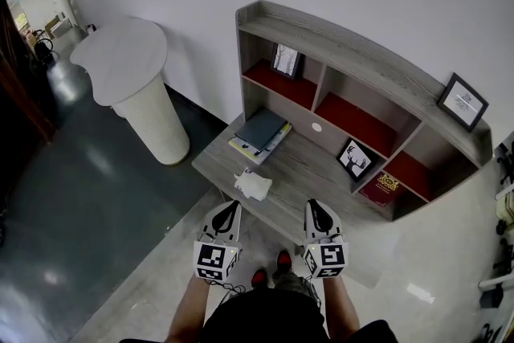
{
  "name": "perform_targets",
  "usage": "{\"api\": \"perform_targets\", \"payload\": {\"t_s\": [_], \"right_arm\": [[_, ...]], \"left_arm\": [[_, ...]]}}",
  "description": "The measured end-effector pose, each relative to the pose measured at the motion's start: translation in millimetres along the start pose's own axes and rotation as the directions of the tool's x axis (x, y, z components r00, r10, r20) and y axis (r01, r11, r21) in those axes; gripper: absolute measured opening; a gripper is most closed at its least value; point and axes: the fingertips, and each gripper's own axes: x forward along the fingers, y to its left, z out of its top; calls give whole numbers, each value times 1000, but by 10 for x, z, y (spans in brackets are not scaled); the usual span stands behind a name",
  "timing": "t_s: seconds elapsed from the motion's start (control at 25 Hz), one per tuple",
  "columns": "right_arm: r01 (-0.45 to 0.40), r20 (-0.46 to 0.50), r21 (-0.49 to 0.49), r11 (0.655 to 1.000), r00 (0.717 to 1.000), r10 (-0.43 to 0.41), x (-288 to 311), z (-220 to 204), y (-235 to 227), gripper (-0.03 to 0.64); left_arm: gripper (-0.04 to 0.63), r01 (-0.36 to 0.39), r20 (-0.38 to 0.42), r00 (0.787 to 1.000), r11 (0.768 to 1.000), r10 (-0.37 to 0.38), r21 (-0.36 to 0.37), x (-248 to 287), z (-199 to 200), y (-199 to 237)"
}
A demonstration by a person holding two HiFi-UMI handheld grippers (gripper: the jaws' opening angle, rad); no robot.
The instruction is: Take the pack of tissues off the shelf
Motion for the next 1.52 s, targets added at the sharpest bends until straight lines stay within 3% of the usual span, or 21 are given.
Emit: {"api": "perform_targets", "payload": {"t_s": [0.6,1.52], "right_arm": [[34,-10,25,999,999,-34,-243,-87,-10,43],[16,-6,10,1000,1000,-16,-181,-52,93,43]], "left_arm": [[8,25,-18,1000,1000,-25,2,-87,-91,-44],[8,21,-18,1000,1000,-21,1,-82,-85,5]]}}
